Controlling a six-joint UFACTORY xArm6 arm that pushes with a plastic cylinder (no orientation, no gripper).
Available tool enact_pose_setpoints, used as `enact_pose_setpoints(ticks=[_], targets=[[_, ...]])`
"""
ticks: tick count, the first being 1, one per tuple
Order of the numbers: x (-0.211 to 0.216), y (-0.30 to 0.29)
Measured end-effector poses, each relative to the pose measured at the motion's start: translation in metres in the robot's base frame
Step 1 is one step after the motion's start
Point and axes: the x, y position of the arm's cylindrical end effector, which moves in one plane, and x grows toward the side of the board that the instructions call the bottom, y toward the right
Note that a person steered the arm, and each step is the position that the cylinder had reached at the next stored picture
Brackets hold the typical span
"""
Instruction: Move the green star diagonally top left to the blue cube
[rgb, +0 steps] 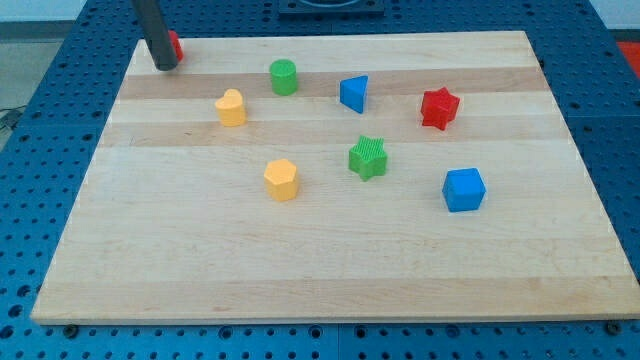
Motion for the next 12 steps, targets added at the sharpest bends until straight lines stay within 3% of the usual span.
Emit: enact_pose_setpoints(ticks=[3, 5, 6, 8, 12], targets=[[-0.001, -0.002], [0.089, -0.014], [0.142, 0.022], [0.148, 0.195], [0.18, 0.396]])
